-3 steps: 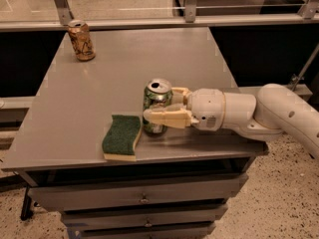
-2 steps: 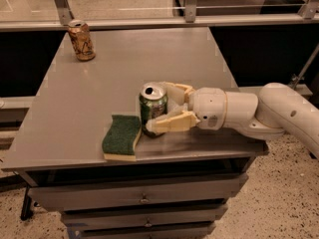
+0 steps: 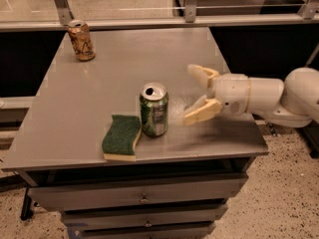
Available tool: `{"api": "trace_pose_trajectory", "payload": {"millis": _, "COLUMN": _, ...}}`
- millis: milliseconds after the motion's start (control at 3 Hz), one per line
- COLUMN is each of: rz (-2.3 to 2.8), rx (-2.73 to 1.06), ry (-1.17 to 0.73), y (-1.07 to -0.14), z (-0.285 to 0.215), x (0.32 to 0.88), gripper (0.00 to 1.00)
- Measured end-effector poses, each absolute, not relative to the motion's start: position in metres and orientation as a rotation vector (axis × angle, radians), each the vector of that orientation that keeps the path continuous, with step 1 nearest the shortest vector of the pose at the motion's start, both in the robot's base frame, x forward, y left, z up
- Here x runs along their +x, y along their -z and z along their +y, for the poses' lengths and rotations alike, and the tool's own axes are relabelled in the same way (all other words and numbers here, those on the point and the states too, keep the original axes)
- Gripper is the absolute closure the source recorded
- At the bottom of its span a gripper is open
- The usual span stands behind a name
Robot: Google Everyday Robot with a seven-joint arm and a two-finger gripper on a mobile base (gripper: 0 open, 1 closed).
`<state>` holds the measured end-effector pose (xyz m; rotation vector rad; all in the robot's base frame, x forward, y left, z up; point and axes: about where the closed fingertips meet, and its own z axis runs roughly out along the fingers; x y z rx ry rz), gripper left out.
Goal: Move green can near sponge
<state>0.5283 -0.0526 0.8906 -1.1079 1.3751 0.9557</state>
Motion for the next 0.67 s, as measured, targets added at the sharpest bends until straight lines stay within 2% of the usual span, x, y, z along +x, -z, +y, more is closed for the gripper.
{"api": "trace_pose_trajectory", "payload": {"millis": 333, "rz": 1.416, "rx": -1.074, "ry": -0.760, "y": -0.907, "z": -0.120, "x": 0.577, "gripper": 0.00}}
{"api": "trace_pose_trajectory", "payload": {"millis": 667, "rz": 1.396, "rx": -1.049, "ry": -0.703, "y": -0.929, "z": -0.141, "x": 0.588, "gripper": 0.00}}
